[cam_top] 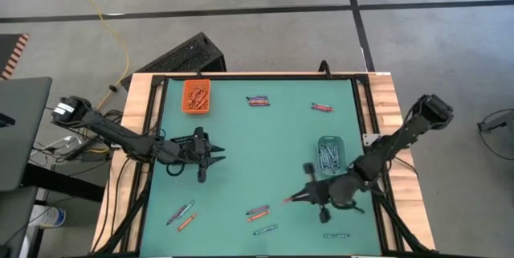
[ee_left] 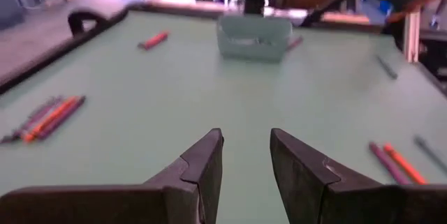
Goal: Sort crayons
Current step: Put the orange crayon into the orange bin
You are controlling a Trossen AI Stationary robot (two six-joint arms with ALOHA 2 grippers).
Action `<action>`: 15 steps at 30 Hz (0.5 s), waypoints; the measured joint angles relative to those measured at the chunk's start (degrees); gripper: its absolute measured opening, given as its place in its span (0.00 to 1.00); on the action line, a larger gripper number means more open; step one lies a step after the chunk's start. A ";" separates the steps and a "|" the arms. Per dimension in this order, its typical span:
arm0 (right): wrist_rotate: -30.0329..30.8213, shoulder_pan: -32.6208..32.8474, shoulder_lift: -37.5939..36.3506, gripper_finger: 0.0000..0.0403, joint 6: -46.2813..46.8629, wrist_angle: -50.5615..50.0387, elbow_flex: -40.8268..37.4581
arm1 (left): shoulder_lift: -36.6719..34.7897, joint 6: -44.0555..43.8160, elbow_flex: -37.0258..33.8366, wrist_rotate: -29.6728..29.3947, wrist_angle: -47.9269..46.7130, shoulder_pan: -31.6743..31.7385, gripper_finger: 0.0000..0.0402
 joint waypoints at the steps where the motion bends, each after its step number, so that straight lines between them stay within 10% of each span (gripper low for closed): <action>1: -1.63 -1.37 0.93 0.01 -6.06 6.24 0.00 | 1.48 1.11 0.00 0.18 2.90 0.00 0.27; 9: -16.22 -15.46 13.30 0.01 -18.43 40.37 0.07 | 16.41 17.66 0.05 22.50 35.26 -0.04 0.27; 15: -21.28 -21.82 21.27 0.01 -12.84 45.97 3.36 | 22.51 20.41 2.53 24.26 41.84 0.00 0.27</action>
